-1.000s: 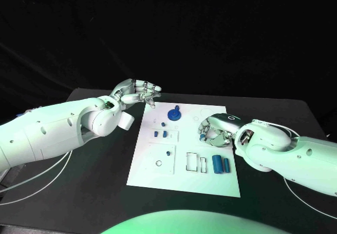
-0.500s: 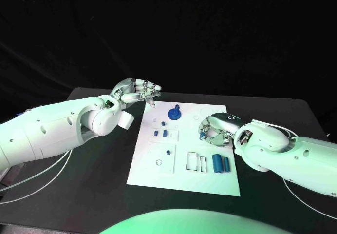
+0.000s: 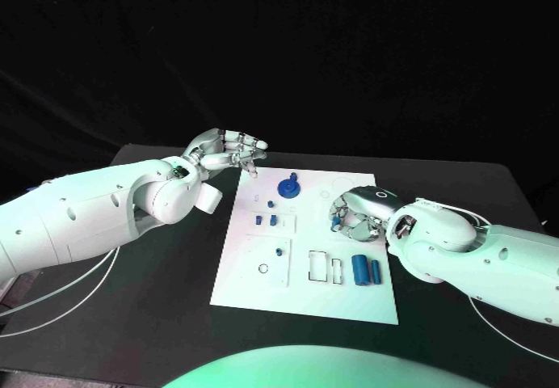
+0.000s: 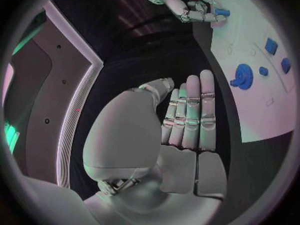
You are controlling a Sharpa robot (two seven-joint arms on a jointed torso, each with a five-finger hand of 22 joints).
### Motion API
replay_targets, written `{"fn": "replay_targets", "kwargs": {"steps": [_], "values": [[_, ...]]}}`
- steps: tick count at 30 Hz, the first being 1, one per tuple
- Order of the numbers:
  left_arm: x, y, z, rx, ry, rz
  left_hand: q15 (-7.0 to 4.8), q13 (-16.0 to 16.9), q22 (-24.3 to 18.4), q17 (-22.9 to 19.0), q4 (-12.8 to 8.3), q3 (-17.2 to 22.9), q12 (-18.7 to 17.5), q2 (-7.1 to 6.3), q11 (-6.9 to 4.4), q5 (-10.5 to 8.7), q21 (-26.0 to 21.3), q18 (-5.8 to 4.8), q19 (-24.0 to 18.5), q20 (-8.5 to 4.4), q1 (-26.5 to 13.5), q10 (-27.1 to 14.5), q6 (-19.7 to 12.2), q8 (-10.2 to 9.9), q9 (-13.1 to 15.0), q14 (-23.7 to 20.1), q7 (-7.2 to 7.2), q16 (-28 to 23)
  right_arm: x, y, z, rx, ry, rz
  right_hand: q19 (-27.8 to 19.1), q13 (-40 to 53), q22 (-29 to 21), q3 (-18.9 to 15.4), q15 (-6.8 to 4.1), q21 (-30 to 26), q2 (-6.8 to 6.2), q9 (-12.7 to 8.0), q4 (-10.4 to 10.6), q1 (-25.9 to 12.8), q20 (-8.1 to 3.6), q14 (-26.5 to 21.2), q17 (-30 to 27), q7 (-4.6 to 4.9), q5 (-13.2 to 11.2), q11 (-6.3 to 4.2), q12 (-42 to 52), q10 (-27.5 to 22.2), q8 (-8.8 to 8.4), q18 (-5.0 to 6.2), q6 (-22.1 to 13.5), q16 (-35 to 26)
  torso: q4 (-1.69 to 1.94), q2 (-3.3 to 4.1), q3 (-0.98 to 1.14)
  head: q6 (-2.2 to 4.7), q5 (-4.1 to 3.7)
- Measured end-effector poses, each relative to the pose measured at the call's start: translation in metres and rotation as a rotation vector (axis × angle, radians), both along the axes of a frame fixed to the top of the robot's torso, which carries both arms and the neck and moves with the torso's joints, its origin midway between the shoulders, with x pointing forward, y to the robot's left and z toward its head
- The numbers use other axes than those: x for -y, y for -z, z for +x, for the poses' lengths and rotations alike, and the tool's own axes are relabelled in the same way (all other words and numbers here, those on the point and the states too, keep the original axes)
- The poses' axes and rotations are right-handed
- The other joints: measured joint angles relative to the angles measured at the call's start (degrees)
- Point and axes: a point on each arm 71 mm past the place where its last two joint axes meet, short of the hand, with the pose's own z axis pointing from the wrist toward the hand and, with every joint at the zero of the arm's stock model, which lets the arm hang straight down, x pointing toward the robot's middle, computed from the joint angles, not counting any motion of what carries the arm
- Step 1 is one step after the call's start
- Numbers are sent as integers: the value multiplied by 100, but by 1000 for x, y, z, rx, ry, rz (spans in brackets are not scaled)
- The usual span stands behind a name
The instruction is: Assemble the parts on the task board
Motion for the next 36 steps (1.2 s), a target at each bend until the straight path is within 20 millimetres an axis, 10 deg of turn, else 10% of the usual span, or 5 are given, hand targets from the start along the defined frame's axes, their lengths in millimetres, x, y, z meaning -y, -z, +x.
{"fn": "replay_targets", "kwargs": {"steps": [24, 36], "values": [[0, 0, 0, -1, -1, 1, 0, 0, 1, 0, 0, 0, 0, 0, 0, 0, 0, 0, 0, 0, 0, 0, 0, 0, 0, 0, 0, 0, 3, -14, -9, 65, 18, 96, 79, 79, 93, 46, -103, 88, 39, 71, -51, -84, -79, -21, -1, -122, -56, -122, 67, 328, 219, 0, 223, 26, 2, -4, -1, 17, -8], [3, 1, 1, -1, 3, -1, 0, 0, 1, 0, 0, 0, 0, 0, 0, 0, 1, 0, 0, 0, 0, 0, 0, 0, -4, 0, 0, 0, -33, -40, -34, 86, -71, 227, 79, 73, 102, 44, -103, 115, 69, 72, -52, -53, -79, -21, -2, -120, -40, -122, 67, 328, 215, 0, 218, 26, 3, -4, -4, 38, 23]]}}
